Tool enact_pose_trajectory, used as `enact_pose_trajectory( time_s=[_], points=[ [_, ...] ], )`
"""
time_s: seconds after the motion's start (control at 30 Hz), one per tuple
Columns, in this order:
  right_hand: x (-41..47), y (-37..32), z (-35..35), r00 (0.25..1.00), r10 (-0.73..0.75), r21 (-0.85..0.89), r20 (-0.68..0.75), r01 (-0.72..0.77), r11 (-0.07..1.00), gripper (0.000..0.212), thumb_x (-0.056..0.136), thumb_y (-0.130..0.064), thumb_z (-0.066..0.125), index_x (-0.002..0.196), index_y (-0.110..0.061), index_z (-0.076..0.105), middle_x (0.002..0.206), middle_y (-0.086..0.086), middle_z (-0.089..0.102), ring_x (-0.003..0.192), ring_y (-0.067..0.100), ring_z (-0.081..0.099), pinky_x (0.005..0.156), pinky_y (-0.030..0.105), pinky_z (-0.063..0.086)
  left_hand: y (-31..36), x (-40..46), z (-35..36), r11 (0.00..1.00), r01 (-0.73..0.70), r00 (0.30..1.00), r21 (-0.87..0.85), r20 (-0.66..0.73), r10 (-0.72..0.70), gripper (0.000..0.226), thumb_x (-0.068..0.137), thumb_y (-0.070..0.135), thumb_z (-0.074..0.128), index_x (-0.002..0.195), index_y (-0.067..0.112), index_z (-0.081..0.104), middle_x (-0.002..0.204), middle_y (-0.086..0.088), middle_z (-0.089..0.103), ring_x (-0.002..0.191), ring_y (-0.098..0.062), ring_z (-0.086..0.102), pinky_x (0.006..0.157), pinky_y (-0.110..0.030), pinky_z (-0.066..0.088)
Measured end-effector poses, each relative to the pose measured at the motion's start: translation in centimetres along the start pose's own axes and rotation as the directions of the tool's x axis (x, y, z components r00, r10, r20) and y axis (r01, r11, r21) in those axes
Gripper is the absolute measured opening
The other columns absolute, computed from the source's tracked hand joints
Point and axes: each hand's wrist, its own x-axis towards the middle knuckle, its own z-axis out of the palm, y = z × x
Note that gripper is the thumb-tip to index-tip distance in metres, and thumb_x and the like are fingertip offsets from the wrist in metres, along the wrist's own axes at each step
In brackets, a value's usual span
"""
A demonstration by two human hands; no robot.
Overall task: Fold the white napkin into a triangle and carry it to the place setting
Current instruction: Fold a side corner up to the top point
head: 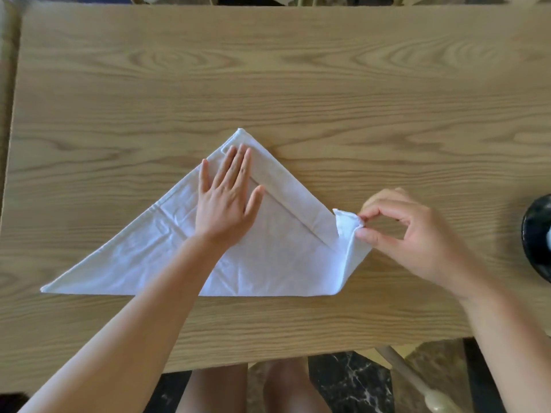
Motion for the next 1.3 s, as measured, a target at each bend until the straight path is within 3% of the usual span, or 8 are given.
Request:
enact_pose_trajectory(
  time_s=[0.2,0.4,0.57,0.67,0.77,0.97,1.2,1.3],
  points=[
    [9.9,-2.1,1.5,0.991,-0.034,0.195,0.132,0.007,0.981,0.013,0.084,-0.017,0.060,0.085,-0.030,0.061,0.081,-0.013,0.062,0.077,0.000,0.055,0.075,0.011,0.042,-0.1,-0.2,-0.2,0.994,0.001,0.999,-0.110,-0.039,-0.005,0.067,0.091,0.046,0.019,0.149,0.012,0.015,0.155,-0.001,0.022,0.144,-0.011,0.014,0.117,-0.041,-0.003],
    [18.4,-2.9,4.6,0.946,-0.010,0.048,0.325,-0.006,0.999,0.012,0.092,-0.009,0.052,0.093,-0.011,0.064,0.088,0.003,0.065,0.079,0.010,0.055,0.076,0.029,0.044,-0.3,-0.3,-0.6,0.963,0.009,0.994,-0.270,-0.104,-0.038,0.069,0.092,0.046,0.025,0.149,0.018,-0.003,0.156,0.005,0.003,0.144,-0.006,0.008,0.117,-0.039,0.002],
    [21.1,-2.6,6.1,0.928,0.061,-0.129,0.367,-0.014,0.991,0.010,0.090,-0.022,0.056,0.087,-0.025,0.065,0.078,-0.012,0.061,0.071,0.004,0.051,0.080,0.031,0.038,-0.5,-0.2,-0.2,0.978,-0.002,0.994,-0.208,-0.110,-0.021,0.064,0.094,0.045,0.028,0.150,0.021,0.007,0.158,0.001,0.007,0.144,-0.005,0.007,0.116,-0.043,0.008],
    [21.4,-2.5,6.6,0.940,0.073,-0.157,0.333,-0.021,0.987,0.008,0.081,-0.032,0.058,0.075,-0.033,0.063,0.072,-0.016,0.062,0.071,0.003,0.053,0.092,0.042,0.032,-0.7,-0.2,0.4,0.991,-0.004,0.993,-0.136,-0.115,-0.012,0.060,0.093,0.040,0.037,0.145,0.010,0.032,0.155,-0.007,0.023,0.139,-0.013,0.029,0.113,-0.049,0.020],
    [21.4,-3.0,6.9,0.964,0.058,-0.199,0.259,-0.005,0.980,0.010,0.079,-0.028,0.063,0.071,-0.033,0.059,0.071,-0.017,0.060,0.073,0.006,0.054,0.099,0.054,0.036,-0.7,-0.2,0.8,0.997,-0.019,0.989,-0.077,-0.144,0.008,0.057,0.093,0.035,0.041,0.143,0.009,0.035,0.152,-0.008,0.030,0.138,-0.016,0.033,0.112,-0.049,0.020],
    [21.4,-3.1,7.5,0.997,0.019,-0.278,0.078,0.004,0.961,0.011,0.076,-0.025,0.069,0.077,-0.025,0.059,0.069,-0.014,0.057,0.069,0.008,0.053,0.100,0.043,0.031,-0.8,-0.1,0.9,0.999,-0.021,0.989,-0.028,-0.146,0.016,0.056,0.094,0.036,0.043,0.143,0.012,0.036,0.152,-0.006,0.032,0.140,-0.017,0.030,0.113,-0.047,0.016],
    [21.9,-3.6,6.9,0.988,0.058,-0.244,0.143,-0.022,0.969,0.015,0.073,-0.035,0.069,0.080,-0.025,0.061,0.070,-0.014,0.058,0.071,0.007,0.055,0.098,0.048,0.038,-0.5,-0.2,1.0,0.999,-0.024,0.989,0.049,-0.145,0.031,0.050,0.093,0.032,0.041,0.137,0.009,0.047,0.151,-0.005,0.034,0.139,-0.019,0.031,0.111,-0.052,0.020],
    [19.8,-3.5,6.6,0.982,-0.077,-0.194,-0.174,0.042,0.980,0.020,0.081,-0.028,0.053,0.097,-0.022,0.064,0.088,-0.010,0.066,0.079,0.012,0.061,0.090,0.048,0.046,-0.4,0.1,0.7,0.995,-0.062,0.981,0.079,-0.176,0.076,0.051,0.090,0.028,0.045,0.136,0.006,0.046,0.153,-0.005,0.029,0.141,-0.018,0.027,0.112,-0.051,0.013]
  ],
)
